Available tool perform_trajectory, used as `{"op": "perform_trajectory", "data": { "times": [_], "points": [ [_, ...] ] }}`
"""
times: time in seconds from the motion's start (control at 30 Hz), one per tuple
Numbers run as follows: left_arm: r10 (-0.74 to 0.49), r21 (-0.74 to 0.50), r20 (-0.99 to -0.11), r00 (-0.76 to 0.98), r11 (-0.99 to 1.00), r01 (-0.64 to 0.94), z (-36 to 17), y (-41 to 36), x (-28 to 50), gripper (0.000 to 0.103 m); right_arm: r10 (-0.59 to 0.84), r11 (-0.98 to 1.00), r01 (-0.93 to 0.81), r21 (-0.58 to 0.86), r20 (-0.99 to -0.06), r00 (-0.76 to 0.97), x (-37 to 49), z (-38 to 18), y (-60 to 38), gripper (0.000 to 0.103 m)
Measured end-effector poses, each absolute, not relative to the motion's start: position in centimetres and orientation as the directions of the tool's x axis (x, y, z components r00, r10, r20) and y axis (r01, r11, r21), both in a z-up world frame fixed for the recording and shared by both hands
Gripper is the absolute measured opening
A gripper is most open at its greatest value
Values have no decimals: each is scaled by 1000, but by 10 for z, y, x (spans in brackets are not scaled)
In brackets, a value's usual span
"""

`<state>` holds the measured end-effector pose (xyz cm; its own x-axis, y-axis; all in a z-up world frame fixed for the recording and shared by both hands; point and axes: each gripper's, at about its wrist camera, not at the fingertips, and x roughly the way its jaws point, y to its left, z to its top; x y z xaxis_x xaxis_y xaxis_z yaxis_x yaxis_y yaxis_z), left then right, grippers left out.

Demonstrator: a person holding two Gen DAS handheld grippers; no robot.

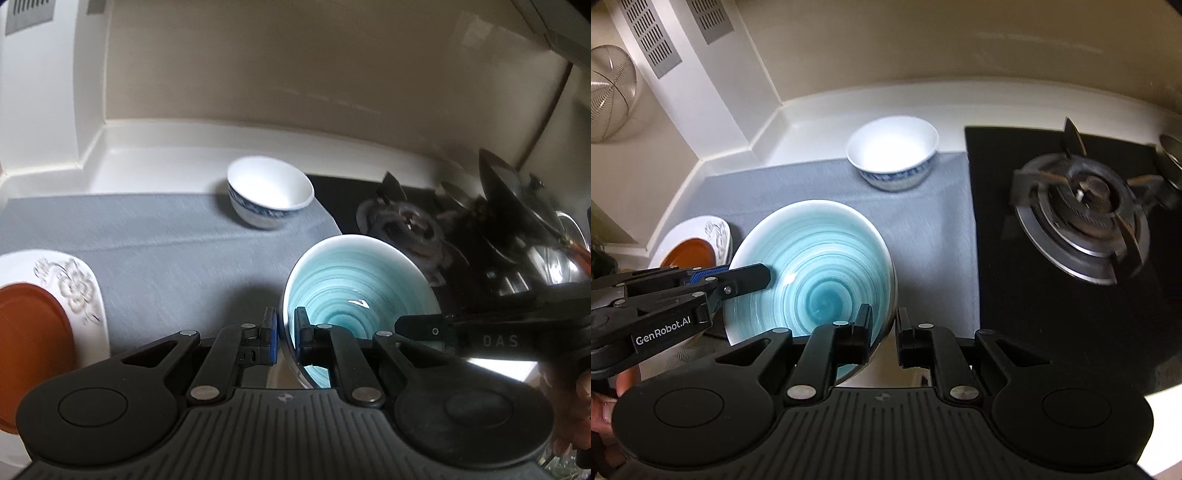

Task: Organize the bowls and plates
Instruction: 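Lift the teal bowl with the left gripper and carry it over the cream bowls, then lower the teal bowl into the cream bowl stack and open the left gripper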

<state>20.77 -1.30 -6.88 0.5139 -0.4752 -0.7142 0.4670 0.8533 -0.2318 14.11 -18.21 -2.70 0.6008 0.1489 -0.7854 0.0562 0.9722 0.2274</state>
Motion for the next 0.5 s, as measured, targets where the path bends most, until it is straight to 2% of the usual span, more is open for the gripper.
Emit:
{"op": "perform_trajectory", "data": {
  "times": [0.5],
  "points": [
    [-454, -248, -785, 421, 854, 458, -102, -20, 209, 9, 104, 979, 99, 177, -860, 500, 133, -61, -177, 13]
  ]
}}
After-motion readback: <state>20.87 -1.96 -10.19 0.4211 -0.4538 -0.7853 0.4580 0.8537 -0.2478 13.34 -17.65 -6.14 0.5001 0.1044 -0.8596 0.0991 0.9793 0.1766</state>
